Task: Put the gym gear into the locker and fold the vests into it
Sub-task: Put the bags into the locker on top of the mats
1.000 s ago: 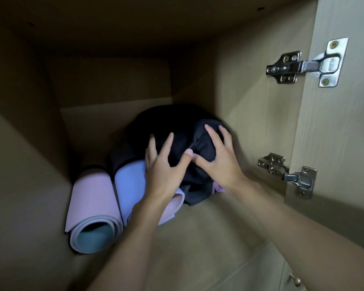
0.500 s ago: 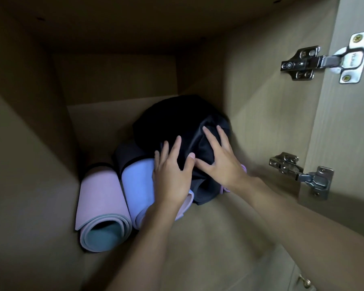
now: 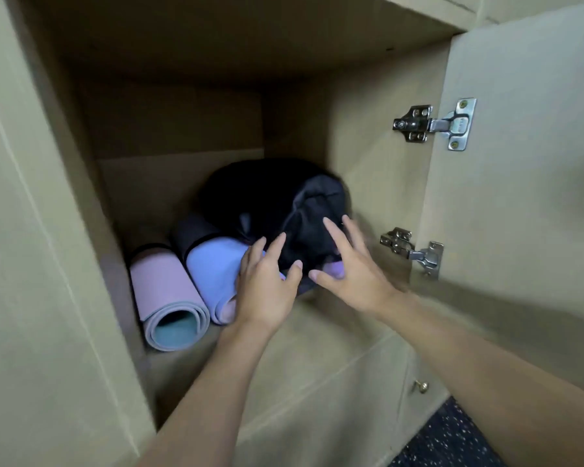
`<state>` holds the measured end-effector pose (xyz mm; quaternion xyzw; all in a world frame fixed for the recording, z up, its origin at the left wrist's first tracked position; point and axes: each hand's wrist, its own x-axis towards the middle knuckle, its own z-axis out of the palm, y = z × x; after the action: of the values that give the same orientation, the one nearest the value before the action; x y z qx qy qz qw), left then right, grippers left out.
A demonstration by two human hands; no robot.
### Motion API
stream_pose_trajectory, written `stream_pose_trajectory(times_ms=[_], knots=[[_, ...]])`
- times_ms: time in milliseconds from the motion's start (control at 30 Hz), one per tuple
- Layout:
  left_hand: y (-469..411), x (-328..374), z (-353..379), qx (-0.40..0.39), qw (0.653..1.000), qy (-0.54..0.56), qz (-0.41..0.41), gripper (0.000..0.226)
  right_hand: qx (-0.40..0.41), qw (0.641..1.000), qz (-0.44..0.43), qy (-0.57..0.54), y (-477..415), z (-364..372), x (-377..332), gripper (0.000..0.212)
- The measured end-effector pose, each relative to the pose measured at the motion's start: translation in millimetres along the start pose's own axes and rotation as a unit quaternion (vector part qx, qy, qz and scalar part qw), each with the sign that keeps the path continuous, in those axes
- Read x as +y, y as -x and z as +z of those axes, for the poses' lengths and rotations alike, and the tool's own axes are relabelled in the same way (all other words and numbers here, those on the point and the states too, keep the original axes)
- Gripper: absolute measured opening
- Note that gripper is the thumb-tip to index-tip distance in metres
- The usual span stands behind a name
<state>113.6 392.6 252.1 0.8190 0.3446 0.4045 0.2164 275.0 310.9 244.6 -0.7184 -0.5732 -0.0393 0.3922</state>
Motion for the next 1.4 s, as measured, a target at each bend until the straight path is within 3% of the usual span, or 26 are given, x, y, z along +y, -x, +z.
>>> stream_pose_trajectory(times_ms=[300, 433, 600, 867, 1067, 1400], knots=[[97.5, 29.8, 0.8, -0.133, 0.987, 0.015, 0.087, 0.038, 0.006, 0.995, 0.093, 0.023, 146.4, -32.8, -19.6, 0.079], [157.9, 41.3, 25.6, -0.223, 0.969, 0.037, 0.101, 0.025, -0.021, 0.987, 0.155, 0.022, 224.8, -48.1, -21.2, 0.076], [240.1, 58.0, 62.5, -0.337, 0.935, 0.028, 0.104, 0.028, -0.01, 0.97, 0.242, 0.037, 330.1, -67.2, -11.7, 0.073], [392.3, 91.3, 144.6, -0.495, 0.853, 0.102, 0.13, 0.018, 0.022, 0.894, 0.441, 0.071, 537.9, -75.8, 25.0, 0.072], [480.3, 120.1, 203.5, -0.562, 0.816, 0.082, 0.108, 0.027, 0.021, 0.804, 0.578, 0.139, 663.1, -86.5, 42.8, 0.071], [562.9, 160.7, 284.6, -0.611, 0.786, 0.037, 0.084, 0.042, 0.081, 0.74, 0.639, 0.194, 749.0, -108.6, 82.1, 0.074]])
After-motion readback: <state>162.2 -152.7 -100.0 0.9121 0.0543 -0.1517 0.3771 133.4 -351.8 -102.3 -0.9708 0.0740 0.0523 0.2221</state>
